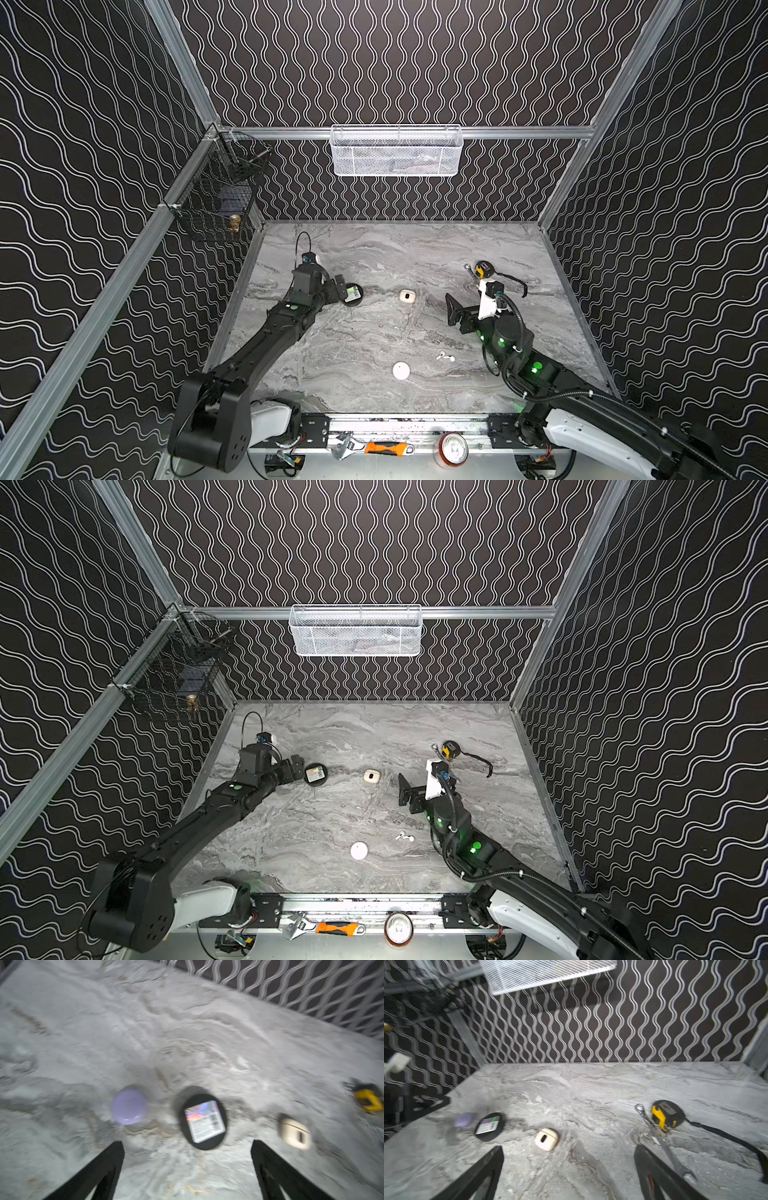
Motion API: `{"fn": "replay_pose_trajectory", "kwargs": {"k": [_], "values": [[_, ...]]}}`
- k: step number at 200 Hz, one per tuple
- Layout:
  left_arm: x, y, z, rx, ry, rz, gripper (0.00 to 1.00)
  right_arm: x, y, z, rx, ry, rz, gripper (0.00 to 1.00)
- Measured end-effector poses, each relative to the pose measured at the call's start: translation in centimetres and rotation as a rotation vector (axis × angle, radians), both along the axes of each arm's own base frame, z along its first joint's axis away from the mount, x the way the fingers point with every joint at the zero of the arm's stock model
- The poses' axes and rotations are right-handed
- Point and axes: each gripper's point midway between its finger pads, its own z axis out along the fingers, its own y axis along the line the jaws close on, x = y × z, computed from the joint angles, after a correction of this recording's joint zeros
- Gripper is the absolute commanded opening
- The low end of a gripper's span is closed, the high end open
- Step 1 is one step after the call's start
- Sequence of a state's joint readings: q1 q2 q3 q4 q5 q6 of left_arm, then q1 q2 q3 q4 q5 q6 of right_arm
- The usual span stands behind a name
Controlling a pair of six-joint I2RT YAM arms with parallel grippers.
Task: Insert wireless bluetooth earbuds into charging case
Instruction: Pick up the charging case from the bottom-center of the table.
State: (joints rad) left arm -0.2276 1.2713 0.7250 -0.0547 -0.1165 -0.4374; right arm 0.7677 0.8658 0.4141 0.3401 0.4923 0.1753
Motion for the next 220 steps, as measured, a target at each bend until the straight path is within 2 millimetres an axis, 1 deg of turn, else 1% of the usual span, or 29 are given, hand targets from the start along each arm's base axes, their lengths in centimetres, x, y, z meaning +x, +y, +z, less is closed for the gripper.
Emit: {"fn": "replay_pose_trajectory", "kwargs": {"k": [11,17,29,40,49,56,65,73,87,99,110,116,125,136,150,158,168,183,195,208,220], "values": [[0.0,1.0,-0.7,0.011,0.014,0.043,0.99,0.9,0.5,-0.8,-0.021,0.031,-0.007,0.92],[-0.1,1.6,-1.0,-0.001,0.019,0.069,0.99,1.4,1.1,-1.2,-0.026,0.050,-0.002,0.89],[-0.5,3.1,-2.0,-0.026,0.033,0.132,0.99,2.6,3.3,-1.5,-0.045,0.089,0.043,0.84],[-1.0,4.1,-3.1,-0.050,0.056,0.180,0.99,3.7,5.6,-1.1,-0.054,0.121,0.091,0.82],[-1.1,4.0,-3.7,-0.080,0.076,0.186,0.99,4.5,7.4,-0.2,-0.051,0.134,0.123,0.83],[-1.1,3.6,-4.0,-0.109,0.089,0.178,0.99,4.7,8.8,0.4,-0.052,0.142,0.145,0.85],[-1.0,3.4,-4.0,-0.132,0.095,0.179,0.99,4.6,10.4,0.8,-0.050,0.162,0.176,0.87],[-0.9,3.5,-3.8,-0.142,0.091,0.187,0.99,4.2,11.8,0.8,-0.062,0.195,0.202,0.88],[-1.1,3.3,-3.1,-0.170,0.086,0.190,0.99,3.7,13.5,0.9,-0.057,0.260,0.204,0.89],[-1.3,2.8,-3.0,-0.186,0.097,0.169,0.99,3.4,14.4,1.0,-0.040,0.329,0.174,0.91],[-1.7,2.1,-3.4,-0.202,0.111,0.125,0.99,2.3,14.9,0.9,-0.026,0.367,0.145,0.93],[-2.0,1.6,-3.9,-0.210,0.129,0.093,0.99,1.1,15.2,0.3,-0.035,0.394,0.147,0.93],[-2.6,0.8,-4.9,-0.221,0.173,0.044,0.98,-1.0,16.0,-1.1,-0.050,0.445,0.172,0.94],[-3.3,-0.2,-5.9,-0.238,0.217,-0.016,0.99,-3.0,16.1,-3.1,-0.067,0.512,0.189,0.93],[-4.2,-1.2,-6.6,-0.261,0.248,-0.074,0.99,-4.2,15.4,-5.3,-0.066,0.596,0.165,0.92],[-4.8,-1.6,-6.7,-0.273,0.251,-0.093,0.99,-4.8,15.2,-6.3,-0.060,0.642,0.152,0.92],[-5.6,-2.0,-6.4,-0.281,0.240,-0.116,0.99,-5.9,15.4,-7.4,-0.049,0.703,0.152,0.93],[-6.5,-2.1,-5.9,-0.270,0.213,-0.140,0.98,-7.7,15.9,-8.8,-0.032,0.786,0.152,0.93],[-7.1,-1.8,-6.2,-0.252,0.207,-0.128,0.99,-9.1,15.9,-9.9,-0.019,0.850,0.143,0.93],[-7.9,-1.3,-6.8,-0.232,0.230,-0.111,0.99,-10.2,15.7,-10.9,-0.008,0.905,0.125,0.93],[-8.2,-1.4,-6.5,-0.223,0.214,-0.115,0.99,-10.9,15.4,-12.1,-0.001,0.943,0.105,0.93]]}}
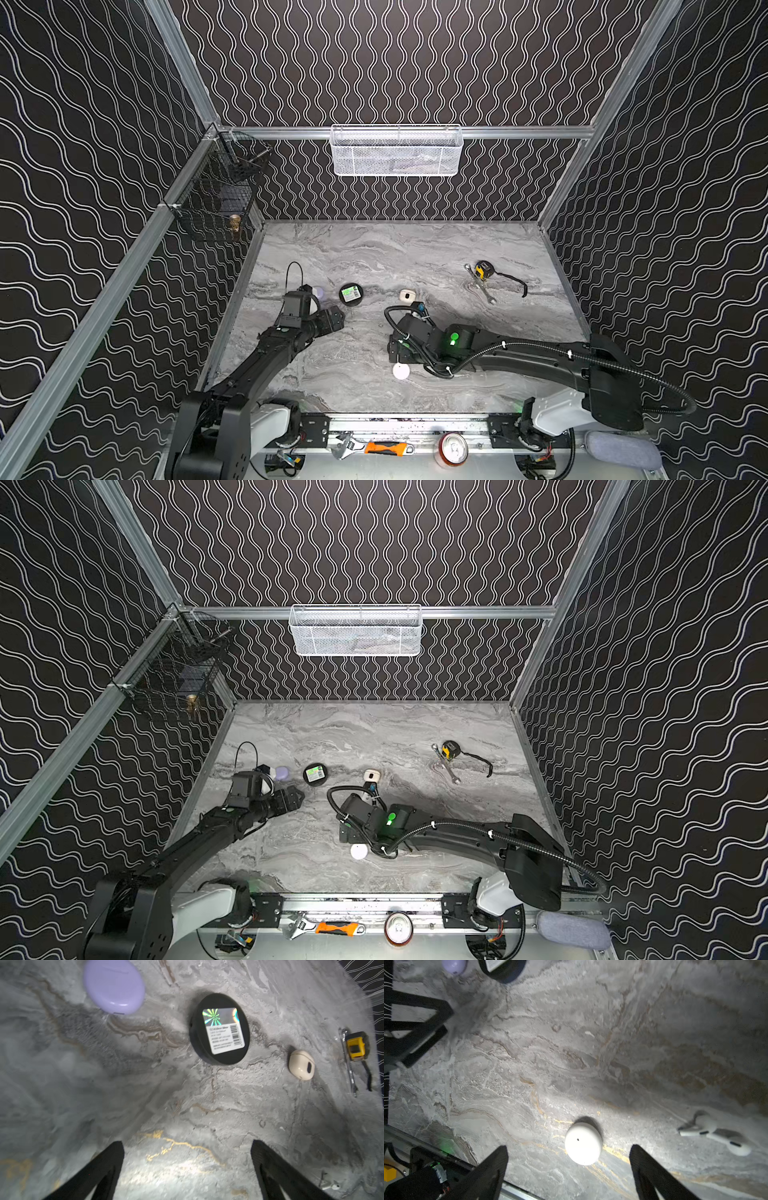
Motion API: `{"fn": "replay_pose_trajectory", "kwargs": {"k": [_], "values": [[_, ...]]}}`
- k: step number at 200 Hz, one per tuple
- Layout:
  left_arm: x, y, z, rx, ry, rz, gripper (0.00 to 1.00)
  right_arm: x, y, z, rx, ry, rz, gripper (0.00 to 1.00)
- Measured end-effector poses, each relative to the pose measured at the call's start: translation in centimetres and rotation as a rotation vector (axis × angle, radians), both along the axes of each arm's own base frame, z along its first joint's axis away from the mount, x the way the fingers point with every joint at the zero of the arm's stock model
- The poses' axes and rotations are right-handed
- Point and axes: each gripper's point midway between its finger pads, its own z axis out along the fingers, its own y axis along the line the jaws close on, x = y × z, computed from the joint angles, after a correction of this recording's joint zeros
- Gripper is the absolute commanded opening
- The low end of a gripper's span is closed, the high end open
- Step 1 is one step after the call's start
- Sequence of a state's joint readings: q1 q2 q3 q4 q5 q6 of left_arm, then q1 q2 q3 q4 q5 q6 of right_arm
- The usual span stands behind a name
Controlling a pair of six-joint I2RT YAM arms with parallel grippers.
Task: Insert wireless bluetooth earbuds into charging case
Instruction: Pick up the charging case from the bottom-center of the table.
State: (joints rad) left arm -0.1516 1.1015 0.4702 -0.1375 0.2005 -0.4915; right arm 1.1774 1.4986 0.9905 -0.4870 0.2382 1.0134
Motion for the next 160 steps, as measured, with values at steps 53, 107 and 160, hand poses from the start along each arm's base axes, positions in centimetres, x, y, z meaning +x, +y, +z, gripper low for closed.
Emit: {"fn": "replay_pose_trajectory", "kwargs": {"k": [53,107,160], "values": [[-1.0,0.1,0.7,0.004,-0.047,-0.001,0.96,-2.5,0.6,-4.2,-0.056,0.150,-0.011,0.86],[-1.1,0.0,0.7,0.003,-0.050,-0.007,0.94,-2.7,2.4,-5.0,-0.124,0.171,0.001,0.83],[-1.2,-0.2,0.8,0.002,-0.057,-0.011,0.94,-2.9,1.3,-6.1,-0.272,0.149,-0.008,0.81]]}}
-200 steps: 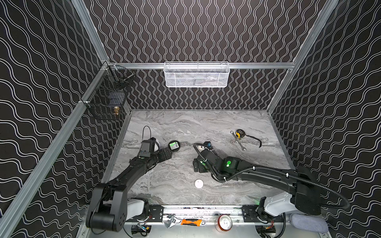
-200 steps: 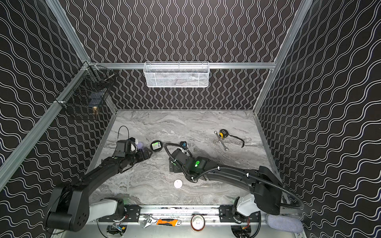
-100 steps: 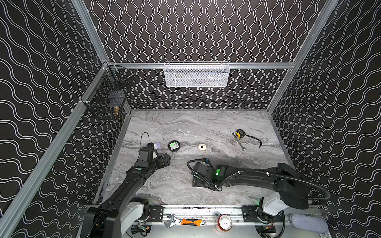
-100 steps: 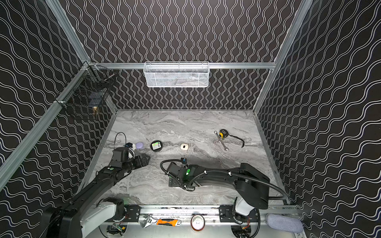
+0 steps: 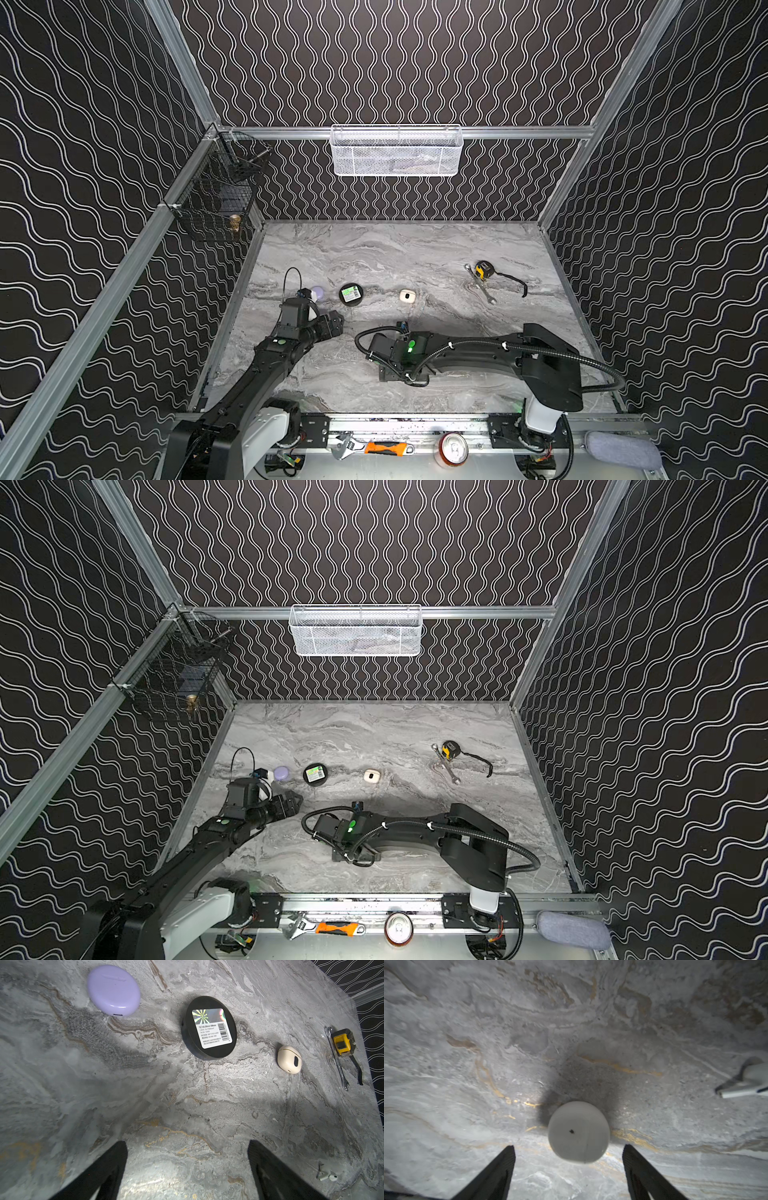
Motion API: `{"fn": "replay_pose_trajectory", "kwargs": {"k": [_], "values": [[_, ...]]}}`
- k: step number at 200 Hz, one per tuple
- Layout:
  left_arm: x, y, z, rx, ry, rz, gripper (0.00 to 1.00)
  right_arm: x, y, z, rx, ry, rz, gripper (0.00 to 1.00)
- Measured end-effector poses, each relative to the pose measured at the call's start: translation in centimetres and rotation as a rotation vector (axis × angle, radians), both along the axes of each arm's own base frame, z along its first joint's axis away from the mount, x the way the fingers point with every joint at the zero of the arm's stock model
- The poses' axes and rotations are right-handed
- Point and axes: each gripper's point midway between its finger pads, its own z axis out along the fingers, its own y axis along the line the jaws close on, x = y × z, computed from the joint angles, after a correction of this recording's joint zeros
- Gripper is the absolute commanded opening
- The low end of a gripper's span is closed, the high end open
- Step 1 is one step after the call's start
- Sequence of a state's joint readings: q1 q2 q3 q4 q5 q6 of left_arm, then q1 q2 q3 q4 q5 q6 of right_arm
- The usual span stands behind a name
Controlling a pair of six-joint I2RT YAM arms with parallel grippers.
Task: Insert wireless bluetooth earbuds into charging case
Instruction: Pick up the charging case from the bottom-center of the table.
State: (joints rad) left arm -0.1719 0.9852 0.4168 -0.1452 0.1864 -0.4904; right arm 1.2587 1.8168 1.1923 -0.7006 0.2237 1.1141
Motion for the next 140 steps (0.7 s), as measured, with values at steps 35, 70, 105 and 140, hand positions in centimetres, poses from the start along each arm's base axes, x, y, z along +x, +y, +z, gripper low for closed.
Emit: {"fn": "replay_pose_trajectory", "kwargs": {"k": [35,70,105,140], "values": [[-0.1,-0.2,0.1,0.004,-0.008,-0.006,0.93,-0.1,-0.5,-1.3,-0.040,0.013,-0.001,0.74],[-0.2,-0.2,0.1,0.009,-0.010,-0.008,0.93,-0.1,-0.6,-2.0,-0.058,0.018,0.004,0.67],[-0.2,-0.3,0.3,0.010,-0.018,-0.008,0.93,-0.1,-0.8,-2.3,-0.066,0.015,0.006,0.66],[-0.2,-0.3,0.2,0.011,-0.015,-0.010,0.93,0.0,-0.8,-2.3,-0.056,0.005,0.005,0.66]]}}
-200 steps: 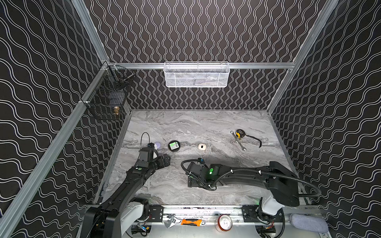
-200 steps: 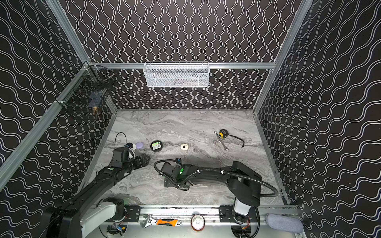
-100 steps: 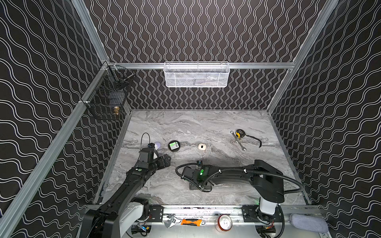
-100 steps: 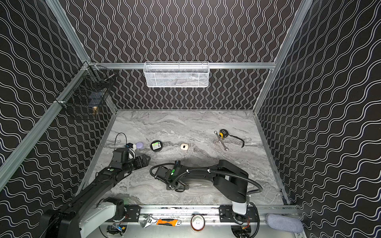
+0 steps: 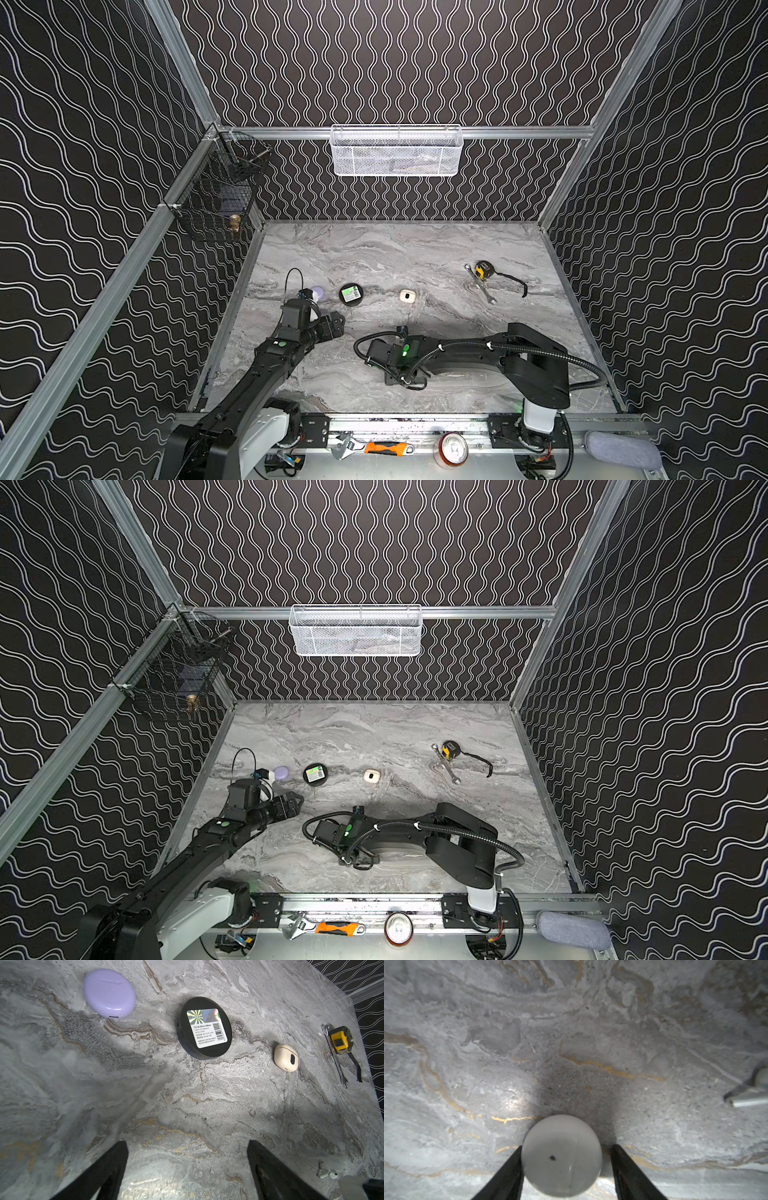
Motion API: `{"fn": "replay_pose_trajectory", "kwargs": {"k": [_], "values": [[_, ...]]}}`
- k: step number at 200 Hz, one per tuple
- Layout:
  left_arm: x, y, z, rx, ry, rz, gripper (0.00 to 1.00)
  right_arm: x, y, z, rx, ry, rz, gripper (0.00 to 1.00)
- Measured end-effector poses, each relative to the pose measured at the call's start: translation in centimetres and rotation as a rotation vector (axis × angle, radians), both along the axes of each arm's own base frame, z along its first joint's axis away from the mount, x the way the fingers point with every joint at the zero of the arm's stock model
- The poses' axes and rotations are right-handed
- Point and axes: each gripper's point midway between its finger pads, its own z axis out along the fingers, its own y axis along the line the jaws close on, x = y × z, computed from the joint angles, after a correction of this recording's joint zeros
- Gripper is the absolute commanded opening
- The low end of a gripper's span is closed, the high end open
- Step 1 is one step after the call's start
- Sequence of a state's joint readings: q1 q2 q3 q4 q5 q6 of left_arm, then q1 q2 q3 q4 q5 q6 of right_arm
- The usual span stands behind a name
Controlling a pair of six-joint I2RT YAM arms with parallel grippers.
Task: Insert wireless bluetooth earbuds into charging case
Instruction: Pick up the charging case from the bottom-center of the table.
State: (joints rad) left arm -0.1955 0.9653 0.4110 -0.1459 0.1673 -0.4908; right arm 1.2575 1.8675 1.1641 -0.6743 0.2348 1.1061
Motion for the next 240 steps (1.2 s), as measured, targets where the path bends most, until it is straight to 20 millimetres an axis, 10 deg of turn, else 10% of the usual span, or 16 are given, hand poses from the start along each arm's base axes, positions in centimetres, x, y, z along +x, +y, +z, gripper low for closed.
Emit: {"fn": "replay_pose_trajectory", "kwargs": {"k": [240], "values": [[-0.1,-0.2,0.0,-0.004,-0.005,-0.007,0.89,1.2,1.2,-0.1,-0.011,-0.067,0.024,0.46]]}}
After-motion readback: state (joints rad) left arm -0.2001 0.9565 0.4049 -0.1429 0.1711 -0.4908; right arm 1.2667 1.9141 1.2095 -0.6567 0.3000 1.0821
